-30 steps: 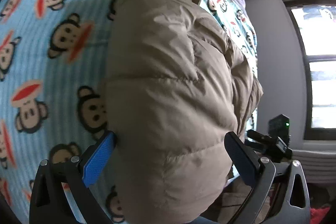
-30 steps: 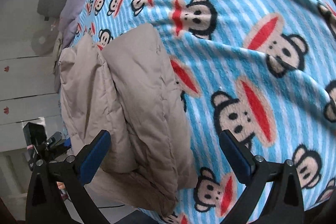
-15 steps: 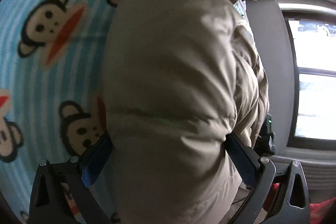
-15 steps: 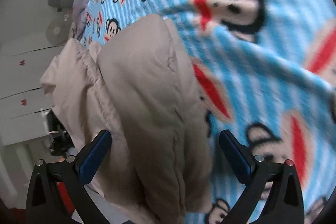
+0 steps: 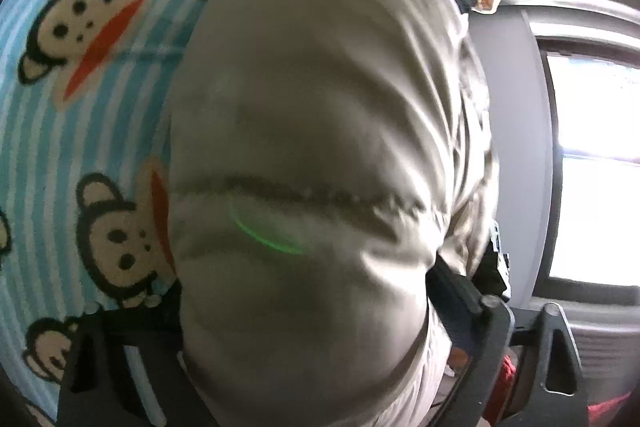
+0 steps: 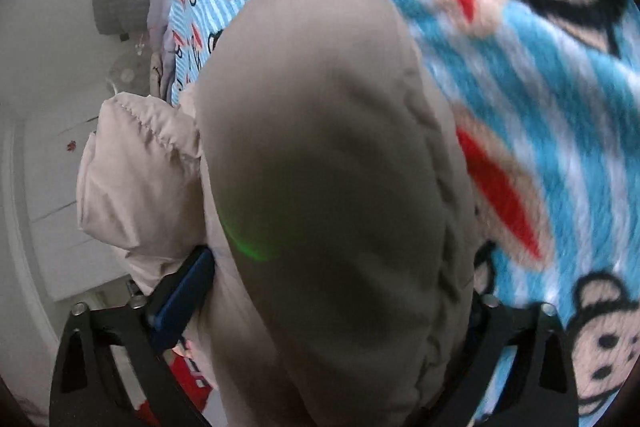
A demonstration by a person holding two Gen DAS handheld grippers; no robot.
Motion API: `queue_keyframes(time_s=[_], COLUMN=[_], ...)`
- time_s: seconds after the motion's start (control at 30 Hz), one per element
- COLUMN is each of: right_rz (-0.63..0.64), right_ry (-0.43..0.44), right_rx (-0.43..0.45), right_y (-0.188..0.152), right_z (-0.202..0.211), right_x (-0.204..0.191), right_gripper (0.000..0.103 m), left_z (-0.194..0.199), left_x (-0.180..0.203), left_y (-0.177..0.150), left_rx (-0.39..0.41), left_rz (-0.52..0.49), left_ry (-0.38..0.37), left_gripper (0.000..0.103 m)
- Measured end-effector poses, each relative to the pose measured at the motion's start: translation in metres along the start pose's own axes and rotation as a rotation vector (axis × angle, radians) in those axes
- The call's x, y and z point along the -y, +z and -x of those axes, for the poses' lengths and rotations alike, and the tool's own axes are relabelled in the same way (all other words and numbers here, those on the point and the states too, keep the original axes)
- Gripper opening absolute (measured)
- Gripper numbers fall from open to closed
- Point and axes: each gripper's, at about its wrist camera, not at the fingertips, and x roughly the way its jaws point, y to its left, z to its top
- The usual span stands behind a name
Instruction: Fold large clothes
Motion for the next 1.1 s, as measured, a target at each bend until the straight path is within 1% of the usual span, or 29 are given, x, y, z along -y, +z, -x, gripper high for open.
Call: queue_keyframes(time_s=[0.03, 0.07, 0.1, 0.13, 0.23, 0.3, 0.4, 0.5, 0.53, 0.6, 0.67, 0.7, 0.8, 0.87, 0.93, 1.0, 1.03, 1.07, 1.1], right_rz=[0.004, 0.015, 0.027, 0.038, 0.065, 0.08, 0.106, 0.134, 0.147, 0.165, 0.171, 0.168, 0.178, 0.169, 0.165, 0.151, 0.142, 0.13, 0.127], right_ry=[0.017, 0.029, 0.041, 0.049, 0.061, 0.069, 0.083, 0.091, 0.093, 0.091, 0.084, 0.087, 0.089, 0.092, 0.074, 0.034, 0.01, -0.032, -0.065], right_rx=[-0.001, 0.002, 0.001, 0.001, 0.011, 0.023, 0.04, 0.049, 0.049, 0.055, 0.067, 0.07, 0.055, 0.044, 0.038, 0.034, 0.033, 0.036, 0.039], right_y=[-0.002, -0.005, -0.007, -0.01, -0.018, -0.022, -0.03, -0.04, -0.05, -0.058, -0.067, -0.07, -0.086, -0.09, -0.093, -0.097, -0.1, -0.103, -0.108], right_z=[0.002, 0.003, 0.003, 0.002, -0.001, -0.009, -0.022, -0.046, -0.051, -0.078, -0.113, -0.126, -0.186, -0.224, -0.258, -0.287, -0.295, -0.305, -0.307], right_x=[-0.001, -0.004, -0.009, -0.013, -0.03, -0.044, -0.064, -0.087, -0.091, -0.11, -0.129, -0.135, -0.155, -0.166, -0.174, -0.18, -0.181, -0.182, -0.184], right_gripper=[0.079, 0.074, 0.073, 0.072, 0.072, 0.072, 0.072, 0.072, 0.072, 0.072, 0.072, 0.072, 0.072, 0.072, 0.072, 0.072, 0.073, 0.074, 0.074], left_z=[0.004, 0.007, 0.01, 0.013, 0.025, 0.036, 0.068, 0.105, 0.117, 0.144, 0.173, 0.189, 0.226, 0.25, 0.264, 0.27, 0.27, 0.268, 0.264], left_x=[0.005, 0.009, 0.017, 0.024, 0.037, 0.038, 0.03, 0.01, 0.002, -0.018, -0.044, -0.058, -0.094, -0.125, -0.151, -0.179, -0.195, -0.206, -0.213], left_y=[-0.001, -0.001, -0.002, -0.002, -0.001, 0.002, 0.01, 0.021, 0.025, 0.034, 0.045, 0.045, 0.057, 0.067, 0.073, 0.079, 0.082, 0.082, 0.078], left_rx=[0.004, 0.006, 0.006, 0.007, 0.019, 0.032, 0.057, 0.08, 0.085, 0.094, 0.094, 0.096, 0.105, 0.115, 0.118, 0.117, 0.115, 0.113, 0.118], left_rz=[-0.013, -0.026, -0.059, -0.09, -0.135, -0.143, -0.158, -0.171, -0.174, -0.177, -0.172, -0.167, -0.151, -0.127, -0.105, -0.072, -0.045, -0.025, -0.006], left_ry=[-0.015, -0.022, -0.027, -0.025, -0.035, -0.049, -0.062, -0.059, -0.056, -0.051, -0.029, -0.017, 0.016, 0.041, 0.056, 0.073, 0.092, 0.101, 0.112], left_gripper=[0.091, 0.091, 0.091, 0.091, 0.091, 0.091, 0.091, 0.091, 0.091, 0.091, 0.091, 0.091, 0.091, 0.091, 0.091, 0.091, 0.091, 0.095, 0.095])
